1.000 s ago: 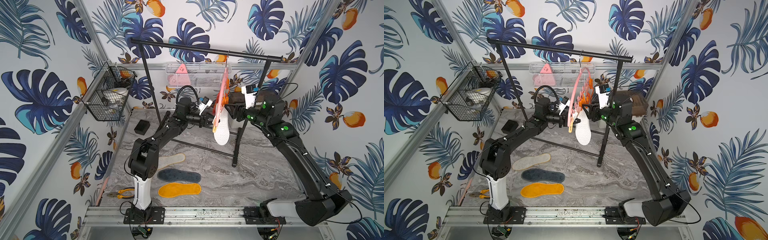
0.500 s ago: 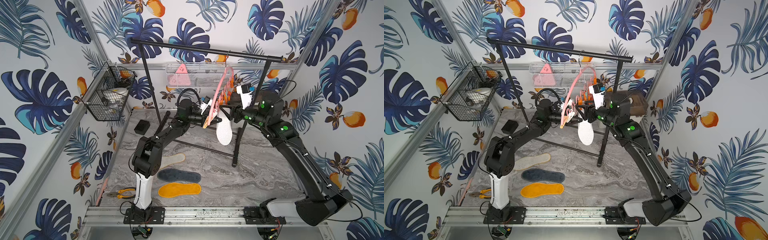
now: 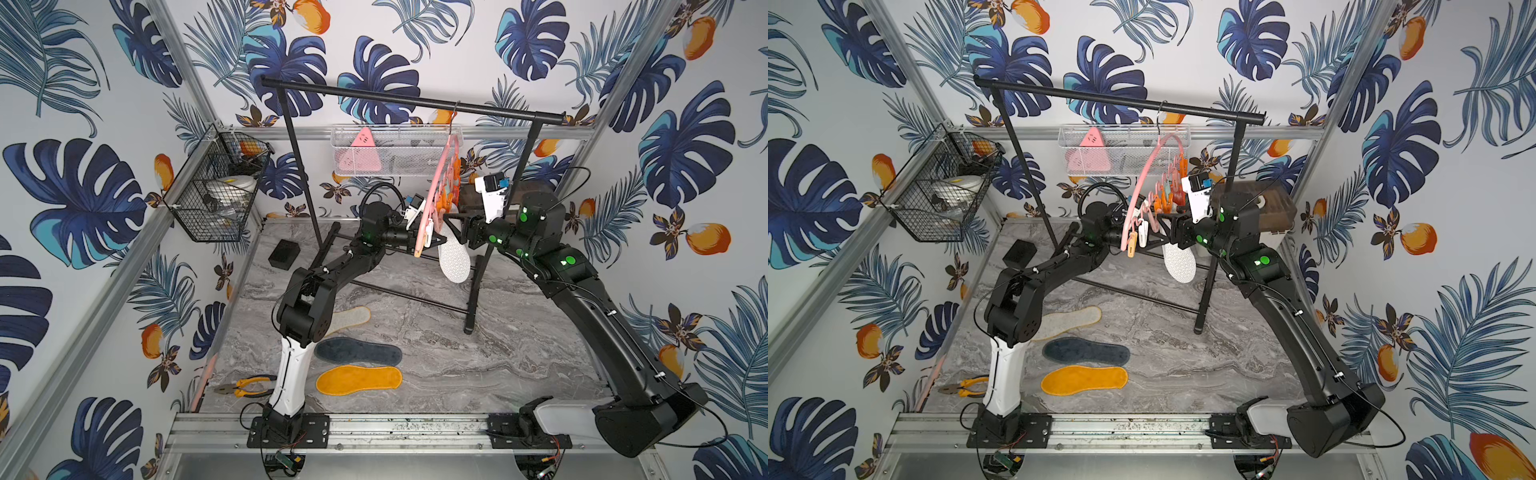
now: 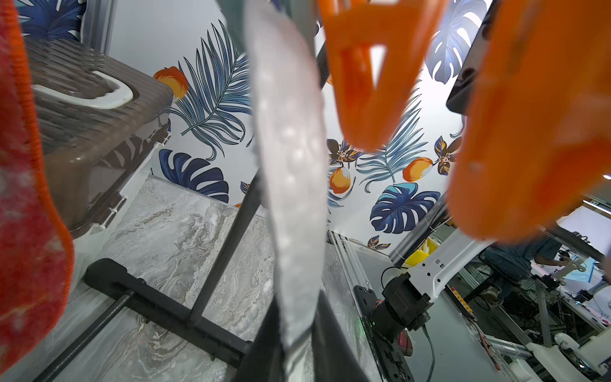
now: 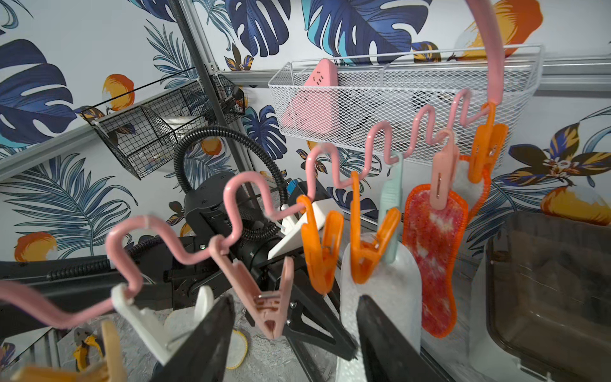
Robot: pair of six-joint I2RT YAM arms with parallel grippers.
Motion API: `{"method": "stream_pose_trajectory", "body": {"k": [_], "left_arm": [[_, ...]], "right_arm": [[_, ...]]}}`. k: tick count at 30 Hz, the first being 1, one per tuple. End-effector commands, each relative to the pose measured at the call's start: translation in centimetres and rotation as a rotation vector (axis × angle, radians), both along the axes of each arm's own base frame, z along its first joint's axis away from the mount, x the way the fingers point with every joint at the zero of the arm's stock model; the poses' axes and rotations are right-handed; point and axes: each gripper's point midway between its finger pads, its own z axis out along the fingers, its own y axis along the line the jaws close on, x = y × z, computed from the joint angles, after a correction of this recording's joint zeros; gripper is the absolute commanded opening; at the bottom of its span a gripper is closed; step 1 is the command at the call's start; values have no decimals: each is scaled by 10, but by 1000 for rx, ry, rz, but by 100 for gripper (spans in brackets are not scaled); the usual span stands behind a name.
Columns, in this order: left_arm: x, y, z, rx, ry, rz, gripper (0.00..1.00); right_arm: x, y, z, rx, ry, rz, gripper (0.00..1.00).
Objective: Take the shoe insoles off the hanger
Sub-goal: Remove the insole from the hanger.
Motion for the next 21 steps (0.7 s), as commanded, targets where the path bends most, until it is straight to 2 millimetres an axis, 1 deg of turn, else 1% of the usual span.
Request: {"method": "stream_pose_trajectory", "body": {"k": [1,5,9,16,21], "left_arm": [[-1,-2,4,-19,-28,-16,19],[1,-3,0,-20,-26,-23,19],[1,-4,0,-22,-27,-34,19],[-3,-3,5,-27,-40,-55,19],[-6,-3,3,-25,-41,-66,19]], "right_arm": [[4,-11,-12,-24,12,-37,63],[14,-23,-28,-20,42,-63,63],[25,-30,-35,-19,42,-91,62],[46,-23,-25,-1,8,-88,61],[61,-21,-18,32,-5,-115,60]]}}
